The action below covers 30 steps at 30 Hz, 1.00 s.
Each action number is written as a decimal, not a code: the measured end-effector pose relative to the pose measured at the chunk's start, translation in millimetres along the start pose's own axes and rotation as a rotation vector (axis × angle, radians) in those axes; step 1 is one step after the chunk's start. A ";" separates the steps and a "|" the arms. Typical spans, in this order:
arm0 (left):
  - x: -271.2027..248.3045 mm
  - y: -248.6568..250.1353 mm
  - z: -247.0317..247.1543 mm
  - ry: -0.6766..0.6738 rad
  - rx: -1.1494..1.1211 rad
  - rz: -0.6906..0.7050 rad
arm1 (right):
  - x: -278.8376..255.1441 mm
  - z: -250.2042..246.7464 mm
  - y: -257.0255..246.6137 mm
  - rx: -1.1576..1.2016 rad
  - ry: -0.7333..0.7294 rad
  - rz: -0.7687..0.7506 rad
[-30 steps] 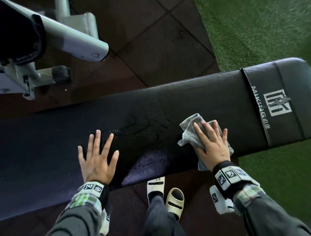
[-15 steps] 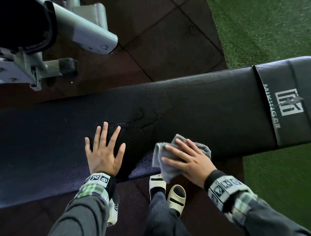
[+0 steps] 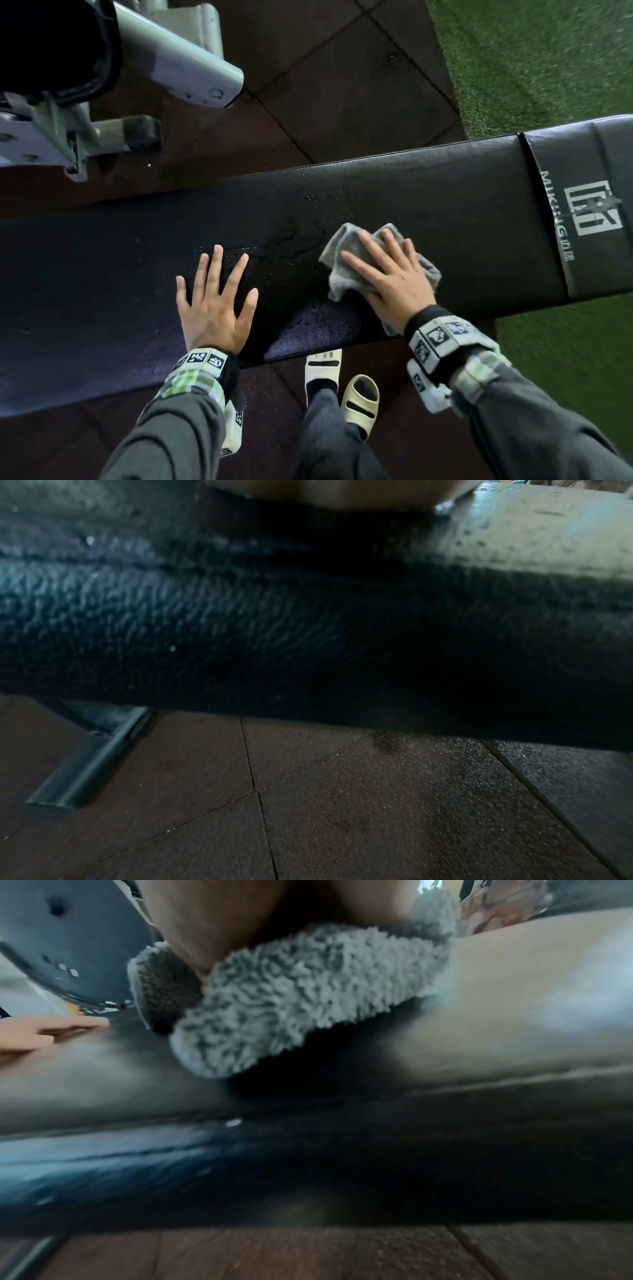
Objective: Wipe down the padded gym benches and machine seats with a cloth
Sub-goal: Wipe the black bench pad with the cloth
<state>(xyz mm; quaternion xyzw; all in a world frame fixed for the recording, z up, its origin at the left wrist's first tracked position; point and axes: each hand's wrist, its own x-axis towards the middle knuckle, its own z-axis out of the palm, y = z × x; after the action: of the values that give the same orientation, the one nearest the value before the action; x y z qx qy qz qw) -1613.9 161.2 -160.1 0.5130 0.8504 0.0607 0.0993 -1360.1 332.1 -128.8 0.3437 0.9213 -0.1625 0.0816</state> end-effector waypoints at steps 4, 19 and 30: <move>-0.2 0.1 -0.2 0.011 0.002 0.008 | -27.5 18.0 -17.3 -0.035 -0.025 -0.270; 0.5 0.9 -0.5 -0.011 0.010 -0.006 | 1.6 -4.5 7.6 0.005 -0.028 0.042; 0.0 1.4 -2.7 -0.004 -0.007 0.004 | -69.0 23.8 9.2 -0.118 -0.060 -0.395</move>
<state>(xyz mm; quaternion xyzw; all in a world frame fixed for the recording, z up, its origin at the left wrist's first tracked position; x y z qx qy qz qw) -1613.3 161.8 -157.2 0.5144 0.8491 0.0627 0.1026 -1301.3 288.3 -135.2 0.1461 0.9759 -0.1310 0.0956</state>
